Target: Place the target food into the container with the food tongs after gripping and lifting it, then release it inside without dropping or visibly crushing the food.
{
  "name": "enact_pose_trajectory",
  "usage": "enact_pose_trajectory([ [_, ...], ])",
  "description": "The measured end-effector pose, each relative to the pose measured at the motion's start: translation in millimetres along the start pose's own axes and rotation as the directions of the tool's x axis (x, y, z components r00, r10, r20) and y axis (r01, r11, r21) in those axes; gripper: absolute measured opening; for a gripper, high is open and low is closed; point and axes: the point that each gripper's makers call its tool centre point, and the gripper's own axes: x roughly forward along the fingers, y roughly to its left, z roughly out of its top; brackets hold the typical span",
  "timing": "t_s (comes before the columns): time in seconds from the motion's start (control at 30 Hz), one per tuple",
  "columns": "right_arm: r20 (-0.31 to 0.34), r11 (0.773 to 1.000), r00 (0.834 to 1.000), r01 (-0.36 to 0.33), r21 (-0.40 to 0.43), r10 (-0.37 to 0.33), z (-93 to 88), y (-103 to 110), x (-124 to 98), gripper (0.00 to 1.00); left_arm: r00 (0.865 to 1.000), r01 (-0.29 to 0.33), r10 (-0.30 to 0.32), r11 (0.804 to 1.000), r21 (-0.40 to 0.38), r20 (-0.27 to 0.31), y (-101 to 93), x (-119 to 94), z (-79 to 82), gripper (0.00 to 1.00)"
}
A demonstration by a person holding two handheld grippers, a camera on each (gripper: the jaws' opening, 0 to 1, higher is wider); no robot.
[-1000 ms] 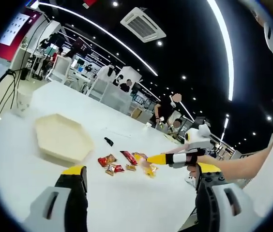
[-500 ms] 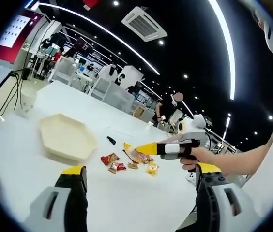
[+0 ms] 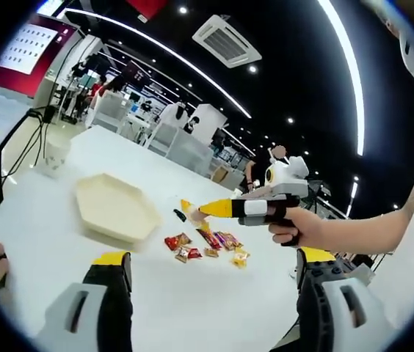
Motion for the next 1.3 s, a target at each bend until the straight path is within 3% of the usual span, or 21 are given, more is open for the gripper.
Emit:
enact_pose_trajectory([
  [0.13, 0.011, 1.000, 1.000, -0.015, -0.023, 0.015, 15.1, 4, 8, 0.21, 0.999, 0.029, -0.030, 0.999, -0.035, -0.029, -3.3, -2, -3.5, 0.86],
  [0.57, 0.009, 0.994, 0.997, -0.081, -0.076, 0.082, 45.1, 20, 50, 0.21, 0.999, -0.048, 0.047, 0.998, -0.035, -0.021, 2.5, -2, -6.8, 0.99],
  [0.87, -0.018, 0.994, 0.998, -0.056, -0.089, 0.055, 59.9, 8, 100, 0.22, 0.998, -0.067, 0.066, 0.996, -0.061, -0.026, -2.9, -8, -17.3, 0.99],
  [0.97, -0.026, 0.994, 0.998, -0.063, -0.088, 0.061, 63.4, 14, 119, 0.22, 0.997, -0.076, 0.075, 0.995, -0.066, -0.020, -2.2, -10, -17.2, 0.98],
  [1.03, -0.026, 0.994, 0.997, -0.073, -0.083, 0.071, 60.4, 27, 125, 0.23, 0.996, -0.083, 0.082, 0.994, -0.071, -0.019, -1.4, -12, -17.3, 0.98],
  [1.3, -0.020, 0.991, 0.996, -0.089, -0.102, 0.087, 68.6, 34, 138, 0.25, 0.994, -0.111, 0.111, 0.990, -0.082, -0.012, 5.6, -19, -17.2, 0.98],
])
